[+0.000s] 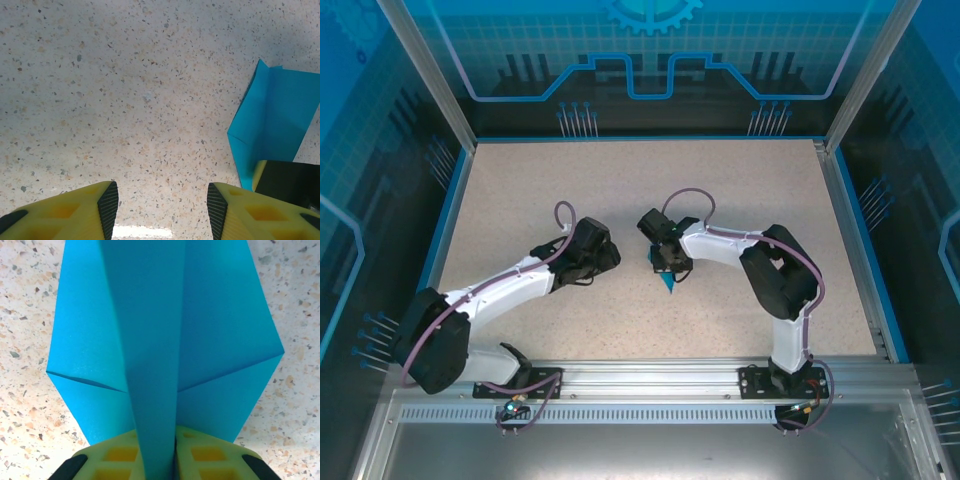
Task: Fold a paper plane with a square sheet of paper (pick it up from the middle)
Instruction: Turn over the paper plane at the center of the table.
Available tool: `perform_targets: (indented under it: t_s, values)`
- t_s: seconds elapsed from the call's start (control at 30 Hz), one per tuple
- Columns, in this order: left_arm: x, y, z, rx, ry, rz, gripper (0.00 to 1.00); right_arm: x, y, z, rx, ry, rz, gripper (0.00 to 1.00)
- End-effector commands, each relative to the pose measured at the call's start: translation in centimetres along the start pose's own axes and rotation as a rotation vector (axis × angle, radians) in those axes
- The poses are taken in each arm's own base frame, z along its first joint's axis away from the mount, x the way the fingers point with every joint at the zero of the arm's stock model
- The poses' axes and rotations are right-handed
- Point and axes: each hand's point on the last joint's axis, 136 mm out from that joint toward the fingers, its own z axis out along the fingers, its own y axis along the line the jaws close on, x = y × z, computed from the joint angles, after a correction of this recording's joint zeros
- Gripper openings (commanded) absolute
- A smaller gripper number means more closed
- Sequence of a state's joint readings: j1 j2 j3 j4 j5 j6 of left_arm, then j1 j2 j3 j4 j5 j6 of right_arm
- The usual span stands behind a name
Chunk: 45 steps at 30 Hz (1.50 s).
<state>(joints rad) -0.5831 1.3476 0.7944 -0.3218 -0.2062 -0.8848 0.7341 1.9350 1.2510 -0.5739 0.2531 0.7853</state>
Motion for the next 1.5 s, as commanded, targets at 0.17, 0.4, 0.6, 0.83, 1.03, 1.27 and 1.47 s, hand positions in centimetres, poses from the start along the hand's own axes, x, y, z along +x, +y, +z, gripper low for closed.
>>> perform_targets:
  t_s: [0.17,0.4,0.6,0.83,1.03,1.27,1.47]
  values:
    - [-0.2,0.0,0.5,0.003,0.009,-0.005,0.54,1.2,-1.0,1.7,0.043,0.056,0.014,0.19]
    - [-0.2,0.0,0.5,0.004,0.013,-0.006,0.54,1.7,-1.2,2.4,-0.007,0.064,0.063,0.19]
    - [-0.4,0.2,0.2,0.004,-0.003,-0.002,0.56,2.2,-1.2,2.4,0.0,0.079,0.045,0.21]
    - [-1.2,0.1,-0.7,0.005,-0.038,0.023,0.58,-1.8,0.3,-4.1,-0.08,-0.08,-0.02,0.39]
    - [-1.8,0.4,-1.8,-0.005,-0.07,0.046,0.58,-3.2,0.0,-9.4,-0.144,-0.202,-0.037,0.5]
    - [-2.8,1.2,-2.8,-0.03,-0.133,0.078,0.66,-4.2,-6.7,-17.3,-0.03,-0.494,0.015,0.69]
    - [-3.7,2.3,-3.6,-0.062,-0.191,0.107,0.75,-3.8,-14.4,-20.9,0.123,-0.671,0.114,0.93]
